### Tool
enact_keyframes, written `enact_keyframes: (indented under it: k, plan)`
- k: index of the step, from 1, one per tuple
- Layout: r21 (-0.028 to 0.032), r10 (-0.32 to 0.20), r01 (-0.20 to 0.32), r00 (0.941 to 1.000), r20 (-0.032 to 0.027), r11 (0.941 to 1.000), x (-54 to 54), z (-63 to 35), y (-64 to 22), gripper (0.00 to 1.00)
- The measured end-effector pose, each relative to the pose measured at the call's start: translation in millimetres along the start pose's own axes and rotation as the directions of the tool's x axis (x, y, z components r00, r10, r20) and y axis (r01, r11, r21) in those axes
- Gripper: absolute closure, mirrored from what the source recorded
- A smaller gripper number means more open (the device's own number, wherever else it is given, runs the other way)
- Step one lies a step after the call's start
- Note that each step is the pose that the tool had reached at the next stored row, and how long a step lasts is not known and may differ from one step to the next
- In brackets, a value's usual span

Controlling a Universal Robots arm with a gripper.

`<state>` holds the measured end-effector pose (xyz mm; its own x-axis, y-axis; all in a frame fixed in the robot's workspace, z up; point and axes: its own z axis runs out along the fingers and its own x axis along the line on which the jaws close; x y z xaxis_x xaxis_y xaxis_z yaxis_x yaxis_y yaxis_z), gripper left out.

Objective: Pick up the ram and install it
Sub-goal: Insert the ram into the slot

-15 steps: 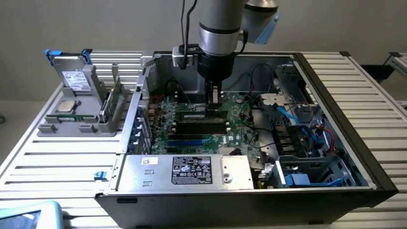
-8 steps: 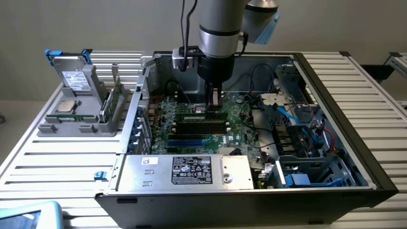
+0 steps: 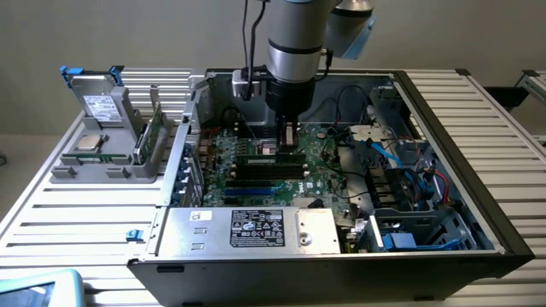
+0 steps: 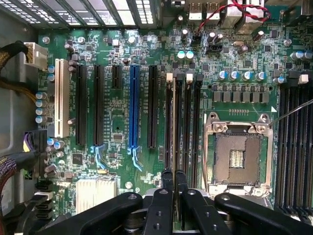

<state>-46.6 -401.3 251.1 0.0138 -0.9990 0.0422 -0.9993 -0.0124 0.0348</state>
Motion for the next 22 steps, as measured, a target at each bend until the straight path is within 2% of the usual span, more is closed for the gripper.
enact_keyframes:
  k: [10,13,14,18,22]
  plan:
    - [0.0013,0.006,-0.006,1.0,0.0001,1.0,0.4,0.8,-0.1,0.87]
    - [0.0147,0.007,-0.007,1.0,0.0003,0.9999,0.6,1.1,-0.2,0.87]
    - [0.017,0.007,-0.007,1.0,0.0003,0.9998,0.6,1.1,-0.2,0.87]
    - [0.0176,0.008,-0.008,1.0,-0.0035,0.9998,0.8,0.9,-0.1,0.87]
    - [0.0176,0.011,-0.011,0.9999,-0.004,0.9998,0.7,1.0,0.5,0.87]
